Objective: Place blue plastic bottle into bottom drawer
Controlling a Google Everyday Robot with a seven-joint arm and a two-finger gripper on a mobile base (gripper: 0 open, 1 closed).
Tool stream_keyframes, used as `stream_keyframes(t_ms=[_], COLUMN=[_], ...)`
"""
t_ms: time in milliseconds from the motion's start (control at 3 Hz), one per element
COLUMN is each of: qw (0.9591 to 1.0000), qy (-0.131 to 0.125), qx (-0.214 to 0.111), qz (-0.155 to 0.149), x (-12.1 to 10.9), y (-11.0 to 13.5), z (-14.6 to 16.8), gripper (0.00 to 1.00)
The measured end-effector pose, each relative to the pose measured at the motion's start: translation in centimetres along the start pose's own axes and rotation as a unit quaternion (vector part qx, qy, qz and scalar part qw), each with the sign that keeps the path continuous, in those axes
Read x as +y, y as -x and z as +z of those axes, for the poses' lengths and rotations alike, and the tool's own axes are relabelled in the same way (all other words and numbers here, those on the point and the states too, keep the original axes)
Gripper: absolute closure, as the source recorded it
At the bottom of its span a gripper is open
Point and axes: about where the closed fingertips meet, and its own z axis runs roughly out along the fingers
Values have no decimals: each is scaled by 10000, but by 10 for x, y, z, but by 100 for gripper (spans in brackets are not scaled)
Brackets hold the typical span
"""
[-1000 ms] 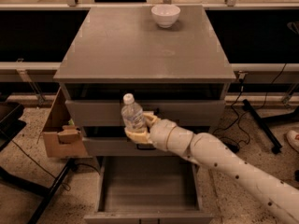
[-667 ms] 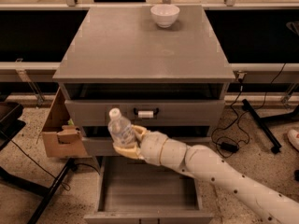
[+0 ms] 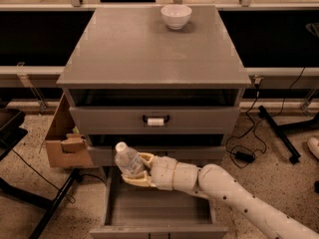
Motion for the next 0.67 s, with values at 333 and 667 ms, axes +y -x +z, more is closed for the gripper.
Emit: stream_keyframes(t_ms=[333, 667], qw=[9994, 9977], qy=[227, 328], qx=[147, 300], qz=[233, 518], x=[-18, -31], y=[-74, -137], z=[-22, -43], gripper=[100, 100])
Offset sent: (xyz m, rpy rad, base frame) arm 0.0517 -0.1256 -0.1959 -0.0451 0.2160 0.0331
